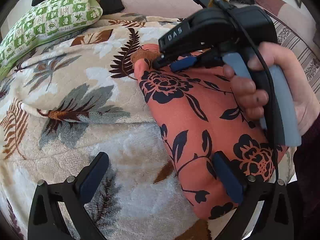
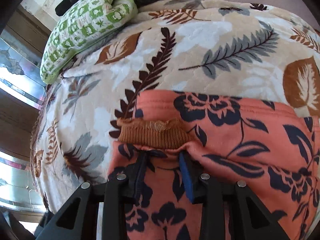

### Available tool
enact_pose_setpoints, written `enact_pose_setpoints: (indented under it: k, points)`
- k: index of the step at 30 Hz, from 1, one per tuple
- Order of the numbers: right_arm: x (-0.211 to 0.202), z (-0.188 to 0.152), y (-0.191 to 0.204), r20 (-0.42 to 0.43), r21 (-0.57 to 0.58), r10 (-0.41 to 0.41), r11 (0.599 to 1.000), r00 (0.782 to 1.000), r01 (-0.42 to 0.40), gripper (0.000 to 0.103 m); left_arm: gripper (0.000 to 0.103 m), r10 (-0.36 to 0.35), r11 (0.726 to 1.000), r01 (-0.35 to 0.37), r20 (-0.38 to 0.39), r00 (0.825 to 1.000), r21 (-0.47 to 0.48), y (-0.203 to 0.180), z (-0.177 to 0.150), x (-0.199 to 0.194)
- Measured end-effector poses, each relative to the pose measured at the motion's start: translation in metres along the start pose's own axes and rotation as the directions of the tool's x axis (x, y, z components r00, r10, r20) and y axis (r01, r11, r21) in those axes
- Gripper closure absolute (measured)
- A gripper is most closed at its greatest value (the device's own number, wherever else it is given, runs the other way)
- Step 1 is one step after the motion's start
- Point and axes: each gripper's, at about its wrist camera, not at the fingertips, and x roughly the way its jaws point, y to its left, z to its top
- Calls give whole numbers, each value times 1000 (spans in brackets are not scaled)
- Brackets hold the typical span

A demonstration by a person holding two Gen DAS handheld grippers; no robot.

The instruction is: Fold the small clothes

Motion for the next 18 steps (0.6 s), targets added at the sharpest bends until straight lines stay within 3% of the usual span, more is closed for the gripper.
enact_pose_setpoints:
  k: [5,7,8,9,13,16,18]
  points:
    - [-62,-9,-24,162,64,44,996,986,-55,65,0,-11,1000,11,59,998,-5,5,11,-12]
    - [-94,-22,-43,217,85,37,995,976,-57,59,0,-36,998,40,86,996,-41,11,19,-14]
    - [-108,-30,-55,248,110,23,993,969,-51,34,0,-46,997,53,95,994,-64,15,23,-14]
    - [-123,-41,-70,282,141,8,989,959,-50,17,0,-56,994,65,101,993,-87,18,26,-11]
    - [-156,-80,-130,327,258,22,960,945,-112,17,0,-104,981,117,86,991,-154,25,38,6]
    - [-148,-96,-168,304,343,75,921,950,-183,17,0,-185,965,190,41,982,-181,26,42,23]
    - [-130,-103,-185,268,384,157,887,951,-255,17,0,-236,950,234,16,972,-208,25,44,34]
